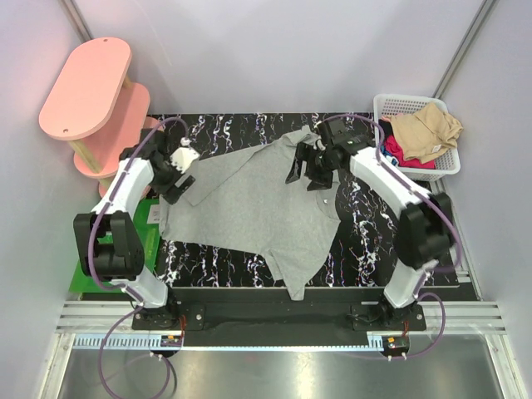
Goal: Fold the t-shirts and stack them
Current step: Flatten out the tshirt, then grap the side of the flattened tshirt furthest away from the robot with both arms
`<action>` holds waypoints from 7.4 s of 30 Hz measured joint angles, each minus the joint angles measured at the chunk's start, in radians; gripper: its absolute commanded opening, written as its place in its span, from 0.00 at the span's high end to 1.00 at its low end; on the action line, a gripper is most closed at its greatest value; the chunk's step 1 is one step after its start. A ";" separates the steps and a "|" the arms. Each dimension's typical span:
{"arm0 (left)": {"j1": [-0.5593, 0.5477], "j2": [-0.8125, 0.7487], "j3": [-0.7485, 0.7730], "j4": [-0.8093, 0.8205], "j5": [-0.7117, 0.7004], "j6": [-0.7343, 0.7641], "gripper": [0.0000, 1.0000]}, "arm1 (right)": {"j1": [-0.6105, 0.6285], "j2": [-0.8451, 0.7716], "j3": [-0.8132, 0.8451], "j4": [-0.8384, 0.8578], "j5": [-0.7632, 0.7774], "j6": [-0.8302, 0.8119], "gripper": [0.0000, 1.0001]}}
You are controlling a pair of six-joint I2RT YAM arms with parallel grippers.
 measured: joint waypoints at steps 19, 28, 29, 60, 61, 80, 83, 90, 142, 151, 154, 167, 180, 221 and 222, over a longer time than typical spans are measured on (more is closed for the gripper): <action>-0.186 0.232 0.009 0.001 -0.018 -0.069 0.15 | -0.018 0.304 -0.150 0.229 -0.080 0.076 0.15; -0.272 0.149 -0.166 0.000 -0.071 -0.065 0.15 | -0.018 0.175 -0.359 0.333 -0.117 0.087 0.12; -0.283 0.137 -0.177 0.001 -0.076 -0.066 0.15 | -0.020 0.167 -0.370 0.335 -0.117 0.082 0.12; -0.558 0.086 -0.282 -0.129 0.124 -0.138 0.19 | -0.142 0.029 -0.213 0.199 -0.153 0.031 0.12; -0.562 0.089 -0.280 -0.132 0.122 -0.142 0.19 | -0.142 0.028 -0.182 0.200 -0.161 0.037 0.12; -0.831 0.078 -0.336 -0.198 0.085 -0.220 0.23 | -0.174 0.057 -0.039 0.159 -0.174 0.039 0.11; -0.819 0.043 -0.343 -0.203 0.095 -0.214 0.21 | -0.210 0.166 0.025 0.144 -0.173 0.036 0.12; -0.589 -0.064 -0.129 -0.276 0.093 -0.154 0.19 | -0.277 0.441 0.335 0.102 -0.172 0.033 0.15; -0.351 0.335 0.074 -0.112 0.096 -0.161 0.25 | -0.358 0.940 0.934 -0.105 -0.168 0.026 0.83; -0.351 0.335 0.074 -0.095 0.097 -0.174 0.35 | -0.358 0.940 0.884 -0.098 -0.177 0.025 0.83; -0.357 0.319 0.053 -0.086 0.099 -0.176 0.31 | -0.358 0.939 0.884 -0.095 -0.177 0.025 0.84; -0.398 0.248 -0.029 -0.087 0.099 -0.191 0.36 | -0.358 0.938 0.880 -0.083 -0.178 0.026 0.84; -0.400 0.283 -0.011 -0.072 0.092 -0.209 0.68 | -0.357 0.932 0.874 -0.082 -0.185 0.026 0.87; -0.121 0.520 0.785 -0.195 -0.350 0.089 0.92 | -0.334 0.581 0.806 -0.060 -0.229 0.002 0.89; -0.123 0.538 0.793 -0.194 -0.357 0.095 0.92 | -0.334 0.592 0.806 -0.060 -0.228 0.002 0.87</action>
